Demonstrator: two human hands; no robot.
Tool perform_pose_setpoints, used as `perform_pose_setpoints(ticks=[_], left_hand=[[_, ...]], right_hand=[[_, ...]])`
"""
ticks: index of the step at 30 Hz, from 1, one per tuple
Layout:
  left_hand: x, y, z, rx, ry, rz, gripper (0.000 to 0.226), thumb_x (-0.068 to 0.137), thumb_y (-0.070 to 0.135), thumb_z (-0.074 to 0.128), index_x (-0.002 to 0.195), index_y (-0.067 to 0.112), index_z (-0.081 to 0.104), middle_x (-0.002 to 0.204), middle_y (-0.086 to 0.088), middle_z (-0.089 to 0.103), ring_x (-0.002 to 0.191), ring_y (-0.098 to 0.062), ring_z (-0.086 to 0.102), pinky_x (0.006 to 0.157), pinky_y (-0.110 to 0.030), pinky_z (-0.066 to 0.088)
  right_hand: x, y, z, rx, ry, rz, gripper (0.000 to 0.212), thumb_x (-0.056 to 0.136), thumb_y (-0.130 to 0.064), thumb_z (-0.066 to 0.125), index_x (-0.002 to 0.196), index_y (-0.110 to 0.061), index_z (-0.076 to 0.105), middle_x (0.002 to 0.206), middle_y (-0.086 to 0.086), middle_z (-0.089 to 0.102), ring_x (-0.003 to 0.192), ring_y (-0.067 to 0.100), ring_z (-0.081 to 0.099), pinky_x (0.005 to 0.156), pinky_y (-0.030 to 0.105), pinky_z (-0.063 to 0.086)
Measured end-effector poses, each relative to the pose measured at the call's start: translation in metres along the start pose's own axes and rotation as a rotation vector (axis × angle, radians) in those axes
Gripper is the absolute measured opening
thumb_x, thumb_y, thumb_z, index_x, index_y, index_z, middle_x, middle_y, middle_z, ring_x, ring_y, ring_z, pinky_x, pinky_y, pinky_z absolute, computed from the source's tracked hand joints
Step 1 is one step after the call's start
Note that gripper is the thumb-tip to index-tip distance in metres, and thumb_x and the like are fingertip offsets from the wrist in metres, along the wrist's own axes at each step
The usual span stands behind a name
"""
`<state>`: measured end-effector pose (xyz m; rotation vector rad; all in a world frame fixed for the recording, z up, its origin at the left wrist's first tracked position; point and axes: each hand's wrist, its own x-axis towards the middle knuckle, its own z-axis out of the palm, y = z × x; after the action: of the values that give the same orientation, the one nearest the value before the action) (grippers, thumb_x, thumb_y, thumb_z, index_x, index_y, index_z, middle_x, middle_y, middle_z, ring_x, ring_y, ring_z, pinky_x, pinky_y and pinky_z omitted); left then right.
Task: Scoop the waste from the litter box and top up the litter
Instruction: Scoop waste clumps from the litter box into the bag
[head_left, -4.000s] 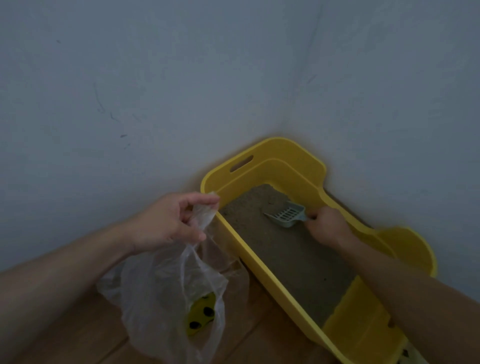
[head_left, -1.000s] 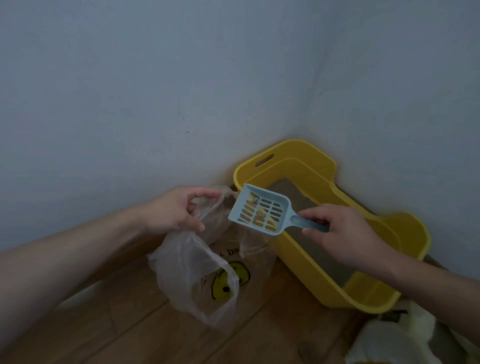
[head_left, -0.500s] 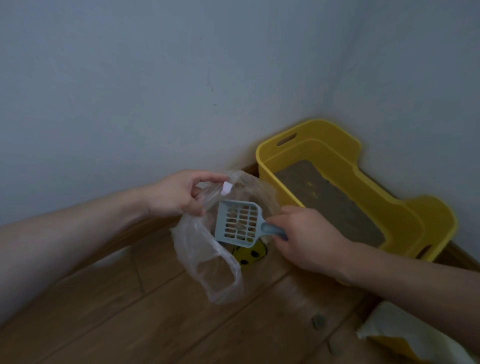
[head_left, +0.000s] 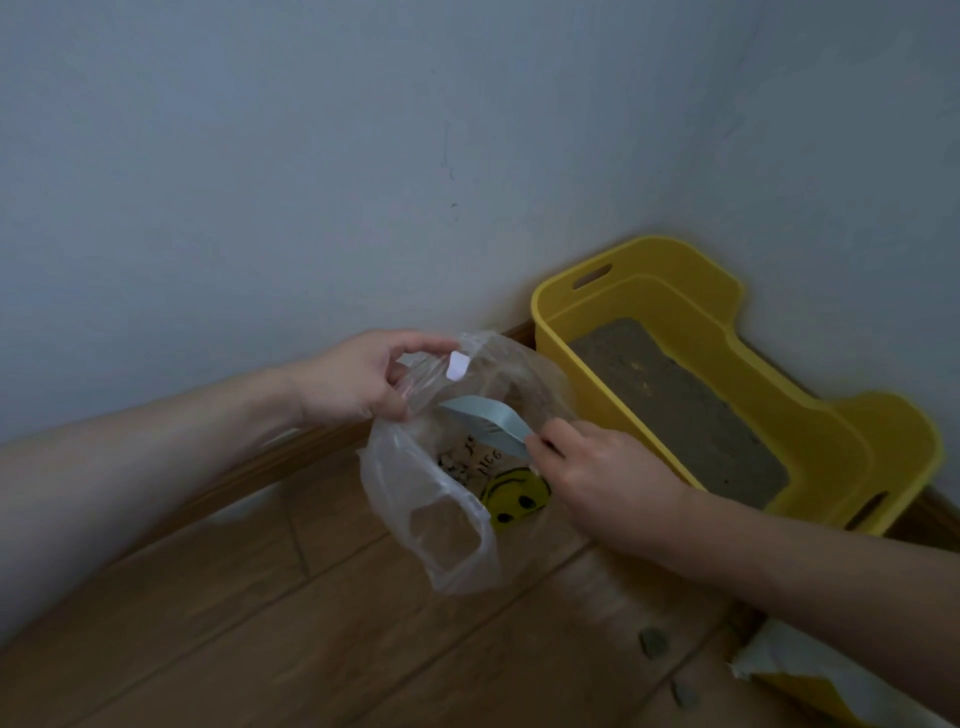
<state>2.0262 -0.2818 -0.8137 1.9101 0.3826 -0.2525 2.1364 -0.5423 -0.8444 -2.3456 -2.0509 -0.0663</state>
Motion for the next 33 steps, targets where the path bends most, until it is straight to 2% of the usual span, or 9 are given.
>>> perform_pose_setpoints(ticks=[5,8,12,17,21,22,25,29,33], left_hand=[[0.004,0.003,0.001,0.061,-0.001,0.034,0.078,0.071,-0.017,0.063,0.135,0.024,0.051,0.060,0.002,0.053,0.057,-0.012,0.051,0.052,-0.021,0.039],[0.003,0.007,0.002,0.065,-0.018,0.039,0.077,0.075,-0.026,0.056,0.132,0.026,0.049,0.056,0.011,0.061,0.054,-0.003,0.056,0.050,-0.016,0.042],[0.009,0.011,0.001,0.036,-0.023,0.044,0.077,0.074,-0.024,0.057,0.129,0.029,0.052,0.066,0.008,0.067,0.065,-0.010,0.064,0.054,-0.021,0.049],[0.019,0.023,0.010,-0.018,-0.037,0.053,0.079,0.072,-0.027,0.056,0.127,0.032,0.054,0.080,0.006,0.072,0.072,-0.010,0.067,0.058,-0.021,0.050],[0.031,0.028,0.017,0.017,-0.030,0.079,0.082,0.061,-0.007,0.064,0.133,0.031,0.054,0.100,-0.036,0.061,0.073,-0.025,0.055,0.059,-0.028,0.040],[0.035,0.029,0.018,0.006,-0.026,0.082,0.083,0.058,-0.005,0.063,0.132,0.031,0.055,0.099,-0.033,0.063,0.073,-0.024,0.055,0.060,-0.028,0.039],[0.047,0.031,0.022,-0.031,-0.020,0.100,0.080,0.056,-0.004,0.063,0.127,0.031,0.056,0.077,0.001,0.070,0.065,-0.010,0.059,0.055,-0.021,0.042],[0.061,0.030,0.024,0.031,-0.020,0.112,0.079,0.059,0.000,0.067,0.129,0.035,0.056,0.064,-0.008,0.048,0.060,-0.023,0.043,0.056,-0.031,0.030],[0.070,0.028,0.027,0.031,-0.023,0.124,0.078,0.062,0.000,0.066,0.132,0.035,0.055,0.062,-0.007,0.041,0.058,-0.022,0.038,0.051,-0.026,0.029]], right_hand=[[-0.009,0.011,-0.005,0.066,0.109,0.043,0.033,0.080,-0.018,0.073,0.110,-0.006,0.069,0.091,0.006,0.065,0.073,0.022,0.064,0.055,0.033,0.058],[-0.021,0.019,-0.016,0.149,0.162,0.100,0.034,0.082,-0.020,0.069,0.114,-0.009,0.070,0.089,0.001,0.065,0.070,0.014,0.061,0.055,0.027,0.055],[-0.037,0.025,-0.022,0.229,0.172,0.268,0.034,0.083,-0.024,0.070,0.115,-0.015,0.069,0.090,-0.007,0.061,0.071,0.003,0.053,0.058,0.007,0.037],[-0.044,0.038,-0.022,0.390,0.221,0.491,0.024,0.091,-0.032,0.062,0.116,-0.029,0.063,0.091,-0.017,0.052,0.079,0.000,0.053,0.062,0.011,0.036],[-0.042,0.054,-0.023,0.460,0.321,0.623,0.008,0.091,-0.030,0.061,0.099,-0.032,0.059,0.088,-0.015,0.054,0.081,-0.002,0.053,0.060,0.013,0.036],[-0.040,0.058,-0.023,0.483,0.337,0.658,0.006,0.092,-0.029,0.060,0.098,-0.030,0.058,0.089,-0.015,0.054,0.080,-0.002,0.053,0.059,0.013,0.036],[-0.030,0.074,-0.015,0.541,0.339,0.773,0.004,0.096,-0.030,0.055,0.096,-0.026,0.057,0.090,-0.011,0.053,0.075,0.005,0.054,0.056,0.019,0.038],[-0.014,0.108,0.020,0.538,0.344,0.890,0.012,0.095,-0.035,0.053,0.096,-0.025,0.059,0.084,-0.005,0.060,0.067,0.007,0.058,0.050,0.019,0.038],[-0.007,0.139,0.058,0.563,0.273,1.043,0.011,0.095,-0.033,0.055,0.098,-0.023,0.059,0.088,-0.002,0.064,0.068,0.006,0.063,0.047,0.015,0.045]])
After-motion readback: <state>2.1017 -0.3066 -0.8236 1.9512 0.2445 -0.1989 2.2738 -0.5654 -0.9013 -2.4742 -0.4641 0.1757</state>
